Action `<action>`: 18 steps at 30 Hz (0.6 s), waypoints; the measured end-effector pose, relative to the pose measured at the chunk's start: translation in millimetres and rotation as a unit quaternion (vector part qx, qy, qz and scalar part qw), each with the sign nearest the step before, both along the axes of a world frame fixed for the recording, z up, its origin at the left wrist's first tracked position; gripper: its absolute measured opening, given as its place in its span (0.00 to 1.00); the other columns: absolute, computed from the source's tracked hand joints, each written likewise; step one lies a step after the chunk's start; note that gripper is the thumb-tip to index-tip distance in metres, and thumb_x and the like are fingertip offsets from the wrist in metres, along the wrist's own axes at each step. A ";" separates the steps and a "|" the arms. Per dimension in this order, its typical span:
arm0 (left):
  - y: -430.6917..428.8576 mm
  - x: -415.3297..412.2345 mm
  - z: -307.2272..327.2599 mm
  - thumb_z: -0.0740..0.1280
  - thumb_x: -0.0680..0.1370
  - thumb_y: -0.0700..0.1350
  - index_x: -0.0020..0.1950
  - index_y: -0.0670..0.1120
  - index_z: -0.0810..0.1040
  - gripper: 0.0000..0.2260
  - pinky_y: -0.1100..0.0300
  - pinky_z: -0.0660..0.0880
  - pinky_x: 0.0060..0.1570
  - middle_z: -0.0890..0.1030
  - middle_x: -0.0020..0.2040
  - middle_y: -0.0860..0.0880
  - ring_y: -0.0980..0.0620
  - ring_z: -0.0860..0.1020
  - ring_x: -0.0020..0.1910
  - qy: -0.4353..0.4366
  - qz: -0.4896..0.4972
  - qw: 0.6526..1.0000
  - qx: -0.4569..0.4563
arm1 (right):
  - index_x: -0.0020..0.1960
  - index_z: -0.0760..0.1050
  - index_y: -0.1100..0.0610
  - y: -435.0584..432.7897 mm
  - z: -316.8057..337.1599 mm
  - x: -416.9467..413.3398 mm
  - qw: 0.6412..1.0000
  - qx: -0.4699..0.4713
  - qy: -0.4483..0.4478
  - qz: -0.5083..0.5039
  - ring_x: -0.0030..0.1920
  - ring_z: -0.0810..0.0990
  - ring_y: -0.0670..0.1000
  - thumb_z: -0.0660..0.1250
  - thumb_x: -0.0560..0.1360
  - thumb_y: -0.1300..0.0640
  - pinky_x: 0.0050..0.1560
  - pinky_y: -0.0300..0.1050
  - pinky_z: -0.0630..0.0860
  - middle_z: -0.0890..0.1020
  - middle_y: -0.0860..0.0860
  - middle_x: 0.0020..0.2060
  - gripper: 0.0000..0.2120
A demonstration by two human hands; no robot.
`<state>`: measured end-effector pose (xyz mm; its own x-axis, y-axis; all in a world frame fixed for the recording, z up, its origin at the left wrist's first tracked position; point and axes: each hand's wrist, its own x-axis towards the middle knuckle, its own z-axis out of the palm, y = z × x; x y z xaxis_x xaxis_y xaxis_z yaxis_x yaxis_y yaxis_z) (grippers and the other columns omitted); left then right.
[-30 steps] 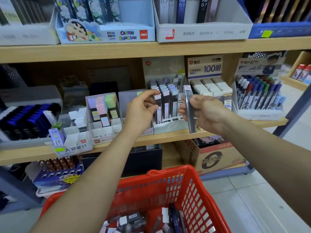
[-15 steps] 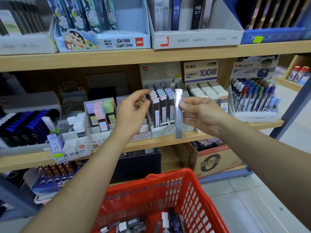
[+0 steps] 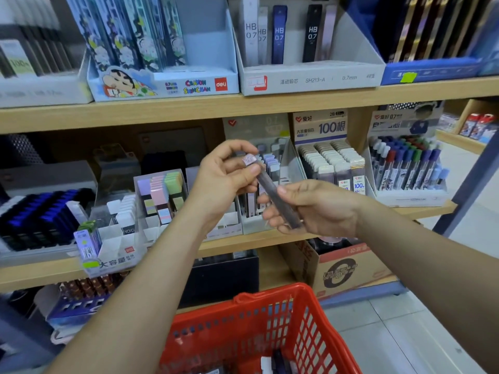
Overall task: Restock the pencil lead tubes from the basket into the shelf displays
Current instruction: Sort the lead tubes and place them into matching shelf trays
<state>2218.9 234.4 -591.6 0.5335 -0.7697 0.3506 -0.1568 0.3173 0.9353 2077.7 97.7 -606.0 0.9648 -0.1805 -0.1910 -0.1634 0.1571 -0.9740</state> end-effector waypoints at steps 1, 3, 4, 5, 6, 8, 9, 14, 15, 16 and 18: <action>-0.4 -0.1 0.0 0.66 0.77 0.33 0.52 0.47 0.77 0.10 0.61 0.78 0.39 0.85 0.43 0.46 0.51 0.81 0.39 0.007 -0.002 1.000 -0.002 | 0.55 0.81 0.59 -0.2 -0.6 1.6 1.000 -0.003 -0.009 -0.023 0.42 0.82 0.51 0.68 0.73 0.54 0.46 0.44 0.79 0.84 0.55 0.42 0.14; -1.7 -1.1 1.9 0.68 0.77 0.36 0.54 0.46 0.78 0.09 0.61 0.79 0.41 0.85 0.43 0.46 0.50 0.83 0.42 0.004 0.028 1.000 0.000 | 0.50 0.81 0.58 0.7 -1.7 4.9 0.995 -0.033 -0.024 -0.088 0.37 0.81 0.49 0.72 0.67 0.57 0.42 0.42 0.78 0.83 0.53 0.38 0.12; -2.7 -1.9 3.1 0.69 0.76 0.36 0.54 0.46 0.79 0.08 0.61 0.79 0.42 0.85 0.41 0.47 0.50 0.84 0.42 -0.011 0.055 0.998 0.004 | 0.49 0.81 0.58 0.5 -2.4 6.1 0.992 -0.049 -0.027 -0.110 0.36 0.81 0.48 0.73 0.66 0.57 0.42 0.41 0.78 0.83 0.53 0.37 0.13; -3.9 -2.1 3.9 0.70 0.76 0.36 0.53 0.46 0.80 0.08 0.62 0.79 0.42 0.85 0.40 0.47 0.50 0.84 0.42 -0.027 0.079 0.996 0.008 | 0.50 0.82 0.58 0.3 -3.6 6.7 0.990 -0.060 -0.026 -0.123 0.36 0.82 0.48 0.74 0.66 0.58 0.42 0.42 0.77 0.84 0.53 0.37 0.13; -5.2 -2.8 4.6 0.71 0.75 0.36 0.52 0.46 0.81 0.08 0.62 0.80 0.42 0.85 0.39 0.47 0.50 0.84 0.41 -0.040 0.098 0.994 0.010 | 0.51 0.82 0.59 0.3 -4.6 7.4 0.989 -0.065 -0.025 -0.128 0.37 0.83 0.48 0.74 0.68 0.59 0.44 0.42 0.77 0.84 0.53 0.38 0.12; -7.5 -2.6 4.7 0.72 0.74 0.35 0.49 0.46 0.82 0.08 0.63 0.80 0.42 0.85 0.39 0.46 0.51 0.84 0.41 -0.054 0.131 0.990 0.004 | 0.53 0.82 0.59 0.4 -5.2 7.6 0.989 -0.067 -0.022 -0.134 0.40 0.84 0.49 0.71 0.74 0.60 0.46 0.42 0.77 0.85 0.54 0.40 0.08; -8.8 -2.1 4.0 0.72 0.74 0.35 0.48 0.47 0.82 0.08 0.63 0.80 0.42 0.85 0.40 0.46 0.51 0.84 0.41 -0.064 0.147 0.987 -0.001 | 0.54 0.82 0.60 0.0 -4.6 7.9 0.987 -0.072 -0.021 -0.141 0.41 0.84 0.49 0.69 0.76 0.61 0.48 0.43 0.77 0.85 0.55 0.41 0.08; -13.2 -1.2 -0.3 0.74 0.73 0.38 0.48 0.52 0.83 0.09 0.64 0.79 0.44 0.84 0.43 0.54 0.58 0.83 0.42 -0.142 0.228 0.963 0.004 | 0.52 0.83 0.56 -7.3 -6.6 8.3 0.957 -0.177 -0.007 -0.231 0.45 0.82 0.49 0.69 0.76 0.65 0.49 0.42 0.78 0.86 0.52 0.43 0.08; -14.1 -1.1 -0.4 0.74 0.73 0.39 0.49 0.52 0.84 0.09 0.65 0.79 0.46 0.84 0.43 0.55 0.59 0.82 0.43 -0.155 0.239 0.959 0.005 | 0.50 0.83 0.53 -8.7 -8.5 7.8 0.947 -0.208 0.002 -0.246 0.48 0.82 0.48 0.69 0.77 0.64 0.49 0.41 0.78 0.86 0.51 0.46 0.08; -15.3 -1.4 -0.6 0.74 0.73 0.40 0.49 0.52 0.84 0.09 0.65 0.79 0.46 0.84 0.43 0.56 0.60 0.82 0.43 -0.166 0.245 0.955 0.006 | 0.49 0.82 0.52 -9.9 -10.7 7.6 0.940 -0.225 0.003 -0.257 0.50 0.82 0.48 0.68 0.77 0.64 0.50 0.41 0.77 0.85 0.51 0.48 0.09; -18.4 -1.5 -3.0 0.73 0.73 0.40 0.49 0.52 0.84 0.08 0.66 0.78 0.47 0.84 0.43 0.57 0.61 0.82 0.43 -0.192 0.253 0.948 0.014 | 0.48 0.82 0.52 -11.6 -15.4 7.5 0.932 -0.242 0.000 -0.268 0.52 0.81 0.47 0.67 0.78 0.65 0.51 0.38 0.76 0.84 0.51 0.53 0.09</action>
<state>2217.4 216.0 -594.6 0.6735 -0.4615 0.5774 -0.6136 0.0865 0.7849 2085.2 86.1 -621.4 0.7110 -0.7022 0.0390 -0.1871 -0.2423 -0.9520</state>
